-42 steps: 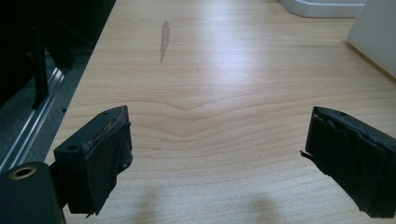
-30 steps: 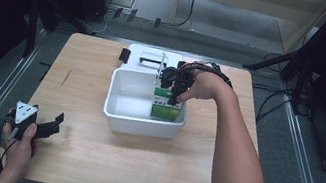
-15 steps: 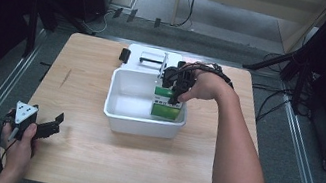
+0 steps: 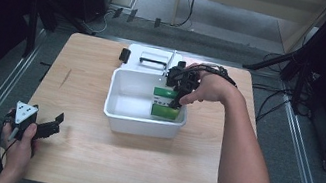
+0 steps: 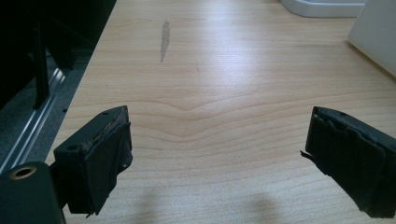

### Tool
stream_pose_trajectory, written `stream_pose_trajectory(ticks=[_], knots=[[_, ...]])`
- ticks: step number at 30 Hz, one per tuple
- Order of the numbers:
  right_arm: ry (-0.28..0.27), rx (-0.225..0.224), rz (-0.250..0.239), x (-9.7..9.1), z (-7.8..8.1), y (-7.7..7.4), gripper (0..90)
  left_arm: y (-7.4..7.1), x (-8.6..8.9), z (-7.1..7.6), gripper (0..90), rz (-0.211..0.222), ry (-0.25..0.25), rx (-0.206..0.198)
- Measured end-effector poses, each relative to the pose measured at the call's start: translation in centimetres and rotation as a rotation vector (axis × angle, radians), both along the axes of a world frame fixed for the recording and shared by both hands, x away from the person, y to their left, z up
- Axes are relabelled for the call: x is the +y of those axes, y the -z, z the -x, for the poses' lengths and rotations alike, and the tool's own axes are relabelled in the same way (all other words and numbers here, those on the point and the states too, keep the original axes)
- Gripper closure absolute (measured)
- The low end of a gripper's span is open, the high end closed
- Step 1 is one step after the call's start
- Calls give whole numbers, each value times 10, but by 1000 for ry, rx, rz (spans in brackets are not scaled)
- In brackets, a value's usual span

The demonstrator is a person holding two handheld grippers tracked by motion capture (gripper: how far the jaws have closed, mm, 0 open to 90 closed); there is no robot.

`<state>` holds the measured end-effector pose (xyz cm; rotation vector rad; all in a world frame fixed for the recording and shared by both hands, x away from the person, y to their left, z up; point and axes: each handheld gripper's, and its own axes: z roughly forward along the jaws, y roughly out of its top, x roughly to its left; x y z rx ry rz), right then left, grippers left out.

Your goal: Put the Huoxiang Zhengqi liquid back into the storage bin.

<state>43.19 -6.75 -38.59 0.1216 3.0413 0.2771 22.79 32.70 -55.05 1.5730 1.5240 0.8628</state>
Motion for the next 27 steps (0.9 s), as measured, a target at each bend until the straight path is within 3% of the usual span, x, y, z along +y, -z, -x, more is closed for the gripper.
stream_pose_trajectory(ticks=[3,9,12,13,17,20,21,25,27], knots=[[28,-12,-41,-3,1,-6,291,0,0,0,73,-1,1,0],[138,-37,-116,-8,2,-19,158,0,0,0,73,-1,0,0],[168,-51,-182,-9,6,-27,126,0,0,0,73,1,-2,-3],[189,-87,-221,-11,9,-31,126,0,0,0,73,0,-2,-3],[234,-122,-280,-14,10,-36,104,0,0,0,73,0,-2,-4],[270,-121,-368,-19,10,-41,65,0,0,0,73,0,-2,-3],[305,-118,-416,-23,11,-42,35,0,0,0,73,0,-2,-2],[359,-146,-459,-29,11,-42,0,0,-1,0,73,1,-3,-1],[411,-189,-478,-32,12,-41,0,0,-1,0,73,0,-2,-1]])
